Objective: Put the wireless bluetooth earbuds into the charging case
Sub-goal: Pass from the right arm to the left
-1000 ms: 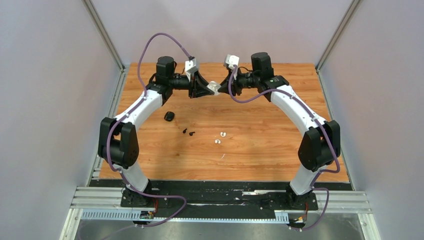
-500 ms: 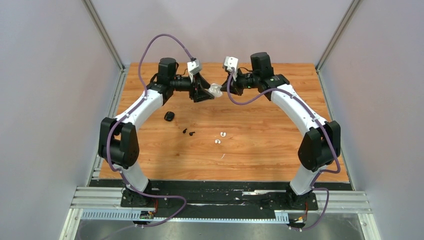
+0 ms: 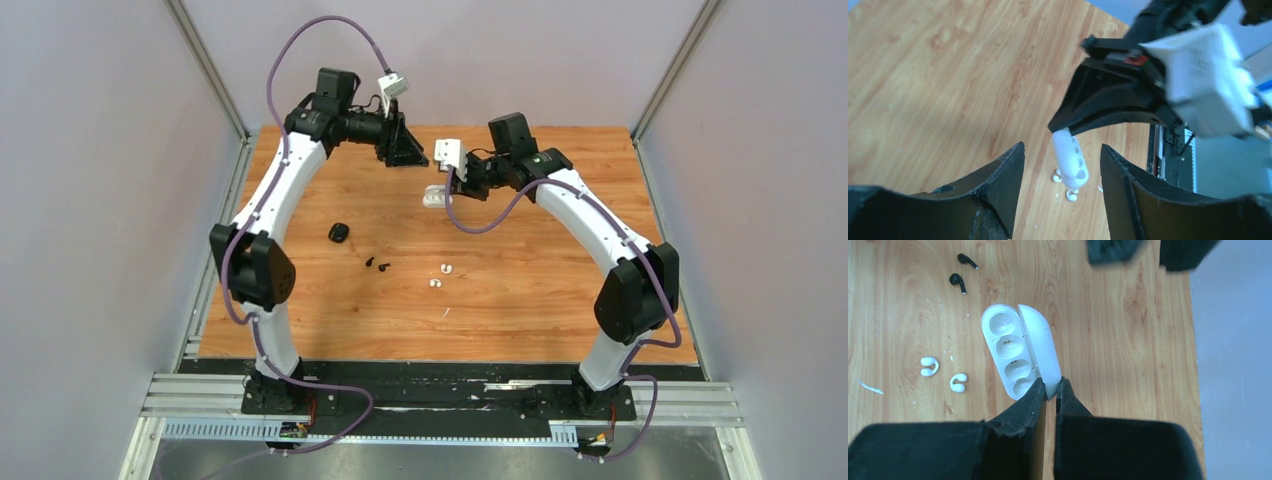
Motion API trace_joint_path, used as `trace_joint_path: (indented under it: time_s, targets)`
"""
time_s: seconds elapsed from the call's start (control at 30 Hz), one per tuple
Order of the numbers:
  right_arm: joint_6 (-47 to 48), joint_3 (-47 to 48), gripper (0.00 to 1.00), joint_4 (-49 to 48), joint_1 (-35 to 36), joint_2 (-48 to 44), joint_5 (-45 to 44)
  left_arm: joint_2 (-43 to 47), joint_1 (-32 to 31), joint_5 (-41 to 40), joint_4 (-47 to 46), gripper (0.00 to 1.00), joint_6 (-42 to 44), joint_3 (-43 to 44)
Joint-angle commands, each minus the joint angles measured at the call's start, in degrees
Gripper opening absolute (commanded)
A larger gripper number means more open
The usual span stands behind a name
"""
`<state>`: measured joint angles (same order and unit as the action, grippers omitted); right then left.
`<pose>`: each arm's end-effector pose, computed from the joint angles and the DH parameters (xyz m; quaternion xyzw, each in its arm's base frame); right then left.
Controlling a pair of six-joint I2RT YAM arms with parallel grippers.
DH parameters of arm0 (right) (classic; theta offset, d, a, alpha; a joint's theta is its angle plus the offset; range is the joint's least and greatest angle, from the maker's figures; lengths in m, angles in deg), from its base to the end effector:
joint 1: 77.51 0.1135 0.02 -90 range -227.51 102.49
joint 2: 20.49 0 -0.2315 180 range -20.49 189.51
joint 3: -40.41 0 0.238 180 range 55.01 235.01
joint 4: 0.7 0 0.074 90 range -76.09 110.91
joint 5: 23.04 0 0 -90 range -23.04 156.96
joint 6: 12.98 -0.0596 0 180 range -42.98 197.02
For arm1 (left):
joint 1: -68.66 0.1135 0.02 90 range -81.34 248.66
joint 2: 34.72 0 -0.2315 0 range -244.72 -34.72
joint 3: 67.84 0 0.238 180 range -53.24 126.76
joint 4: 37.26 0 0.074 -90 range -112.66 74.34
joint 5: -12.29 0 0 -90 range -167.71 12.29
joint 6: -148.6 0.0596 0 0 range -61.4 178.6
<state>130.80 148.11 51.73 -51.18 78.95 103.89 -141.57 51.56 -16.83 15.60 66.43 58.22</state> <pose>0.3254 0.2010 0.2913 -0.6566 0.5894 0.1958 0.4280 0.3647 -0.1667 0.3563 0.3976 0.6905 -0.4780 0.3697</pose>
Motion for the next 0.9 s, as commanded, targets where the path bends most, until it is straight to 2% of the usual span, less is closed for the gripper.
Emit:
trace_joint_path:
  time_s: [0.0, 0.07, 0.53, 0.73, 0.87]
  targets:
    - [6.1, 4.0, 0.00, 1.3, 1.8, 0.5, -1.5, -10.8, 0.3, 1.3, 19.2, 0.62, -3.5, 11.8]
    - [7.3, 4.6, 0.00, 1.7, 2.6, 0.8, -2.0, -13.1, 0.3, 2.1, 21.8, 0.61, -4.0, 14.4]
    - [8.2, 7.2, 0.00, 3.7, 4.6, 3.6, -5.1, -17.0, 0.2, 7.3, 27.0, 0.55, -2.2, 17.6]
    - [6.8, 9.0, 0.00, 3.9, 4.7, 4.9, -5.8, -16.4, -0.1, 5.1, 27.6, 0.55, 0.2, 15.8]
    - [6.4, 10.4, 0.00, 3.9, 5.0, 5.7, -5.7, -15.5, -0.6, 3.8, 25.4, 0.51, -0.6, 13.7]
